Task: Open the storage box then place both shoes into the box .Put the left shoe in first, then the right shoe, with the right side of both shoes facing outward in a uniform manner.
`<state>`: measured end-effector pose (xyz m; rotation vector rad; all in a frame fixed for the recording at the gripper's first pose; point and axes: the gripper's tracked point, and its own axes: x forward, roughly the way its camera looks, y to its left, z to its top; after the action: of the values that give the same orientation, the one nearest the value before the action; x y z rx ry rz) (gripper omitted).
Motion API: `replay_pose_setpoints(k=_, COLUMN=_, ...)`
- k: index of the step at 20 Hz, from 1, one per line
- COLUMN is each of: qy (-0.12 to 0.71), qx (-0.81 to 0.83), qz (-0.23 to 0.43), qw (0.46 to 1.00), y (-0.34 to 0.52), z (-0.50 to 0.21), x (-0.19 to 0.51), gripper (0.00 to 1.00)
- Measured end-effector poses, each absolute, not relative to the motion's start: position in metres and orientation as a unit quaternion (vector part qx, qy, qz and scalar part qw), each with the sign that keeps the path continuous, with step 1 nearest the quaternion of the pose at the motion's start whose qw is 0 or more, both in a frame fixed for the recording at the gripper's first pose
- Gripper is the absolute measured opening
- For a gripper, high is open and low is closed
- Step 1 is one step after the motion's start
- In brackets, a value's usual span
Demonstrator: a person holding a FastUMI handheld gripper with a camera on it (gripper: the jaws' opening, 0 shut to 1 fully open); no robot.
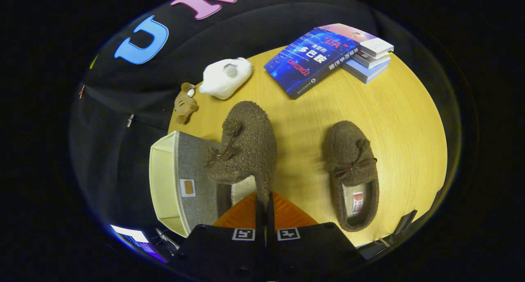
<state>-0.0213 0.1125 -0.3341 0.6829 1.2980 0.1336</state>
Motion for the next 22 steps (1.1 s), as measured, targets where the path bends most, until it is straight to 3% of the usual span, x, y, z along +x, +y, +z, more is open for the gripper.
replay_pose_setpoints(k=10, qy=0.564, qx=0.333, qz=0.124, qw=0.745, y=0.233, z=-0.265, x=0.015, gripper=0.05)
replay_pose_setpoints(k=22, qy=0.603, qx=0.304, qz=0.126, qw=0.727, y=0.354, z=-0.309, x=0.006, gripper=0.05)
